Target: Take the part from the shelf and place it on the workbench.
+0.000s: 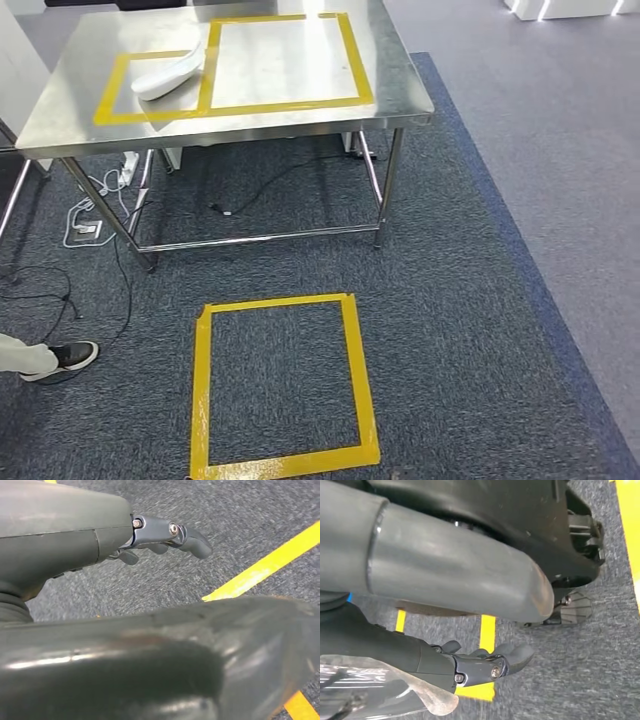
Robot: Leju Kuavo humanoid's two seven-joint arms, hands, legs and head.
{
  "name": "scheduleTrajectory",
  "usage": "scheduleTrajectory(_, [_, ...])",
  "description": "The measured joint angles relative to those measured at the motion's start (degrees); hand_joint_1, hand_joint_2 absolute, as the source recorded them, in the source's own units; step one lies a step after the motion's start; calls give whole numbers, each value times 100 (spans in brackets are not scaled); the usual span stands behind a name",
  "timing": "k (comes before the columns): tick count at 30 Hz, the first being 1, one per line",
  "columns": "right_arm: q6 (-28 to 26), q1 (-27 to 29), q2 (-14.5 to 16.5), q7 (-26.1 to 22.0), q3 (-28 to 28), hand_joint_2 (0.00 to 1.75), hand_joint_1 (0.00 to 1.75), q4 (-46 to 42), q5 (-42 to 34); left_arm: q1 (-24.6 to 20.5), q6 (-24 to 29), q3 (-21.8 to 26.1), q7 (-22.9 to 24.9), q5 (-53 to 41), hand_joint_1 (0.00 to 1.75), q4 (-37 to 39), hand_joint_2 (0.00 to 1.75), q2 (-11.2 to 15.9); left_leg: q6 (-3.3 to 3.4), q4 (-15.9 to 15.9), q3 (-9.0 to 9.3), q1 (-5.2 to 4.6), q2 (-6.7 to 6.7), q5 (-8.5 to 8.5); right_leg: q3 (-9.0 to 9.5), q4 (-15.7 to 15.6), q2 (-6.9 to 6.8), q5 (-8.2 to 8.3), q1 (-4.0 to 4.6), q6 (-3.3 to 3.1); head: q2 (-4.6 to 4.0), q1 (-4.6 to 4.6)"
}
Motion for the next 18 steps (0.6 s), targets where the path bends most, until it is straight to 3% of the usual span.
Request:
scheduleTrajectory(1, [5,-5,4,0,-1,0,0,-1,6,0,19,2,12,-4,0,1,0,-4,27,-239,128,-5,-30,-98,-51,15,52,48,4,33,0,1])
scheduleTrajectory(3, [10,-3,3,14,-1,0,0,0,18,-15,87,8,90,-16,0,2,0,-36,74,-395,131,8,94,-147,-166,42,141,121,7,108,0,2])
scheduleTrajectory(4, [12,1,2,27,-1,0,0,1,24,-23,126,11,151,-28,0,2,0,-61,113,-430,102,21,154,-129,-240,111,120,73,8,140,0,15])
scheduleTrajectory(5, [11,4,1,42,-1,0,0,2,30,-26,156,14,215,-40,0,2,0,-91,150,-448,61,33,220,-92,-347,292,71,-64,8,170,0,36])
scheduleTrajectory(7, [16,2,0,71,-1,0,0,3,47,-20,175,16,316,-59,0,4,0,-150,201,-444,-35,24,355,-21,-644,1004,-67,-524,-1,217,0,75])
scheduleTrajectory(9, [36,4,0,95,-1,0,0,3,73,-15,118,17,339,-63,0,7,0,-177,202,-420,-126,8,506,33,-844,1675,-119,-839,-4,254,0,85])
scheduleTrajectory(10, [46,9,0,104,-1,0,0,3,86,-15,69,19,319,-61,0,8,0,-173,196,-409,-161,4,578,53,-792,1728,-135,-846,-4,263,0,85])
scheduleTrajectory(11, [55,14,0,110,-2,0,0,3,98,-15,18,22,290,-58,0,8,0,-163,188,-397,-185,2,644,67,-614,1545,-164,-758,-4,264,0,85])
scheduleTrajectory(14, [57,0,0,121,-3,0,0,2,120,-17,-28,31,243,-38,0,8,0,-125,140,-328,-221,-25,811,73,216,346,-456,-418,8,216,0,90])
scheduleTrajectory(15, [54,-9,0,127,-3,0,0,1,125,-19,-6,37,261,-22,0,8,0,-120,113,-295,-238,-43,861,72,356,106,-530,-385,15,175,0,88])
scheduleTrajectory(16, [51,-13,0,138,-3,0,0,1,127,-22,21,48,290,-3,0,8,0,-122,83,-269,-254,-59,910,74,393,16,-550,-391,24,132,0,87])
scheduleTrajectory(18, [51,3,0,160,-3,0,0,1,130,-33,49,72,331,25,0,8,0,-137,32,-240,-267,-65,982,70,341,15,-457,-365,17,39,0,83])
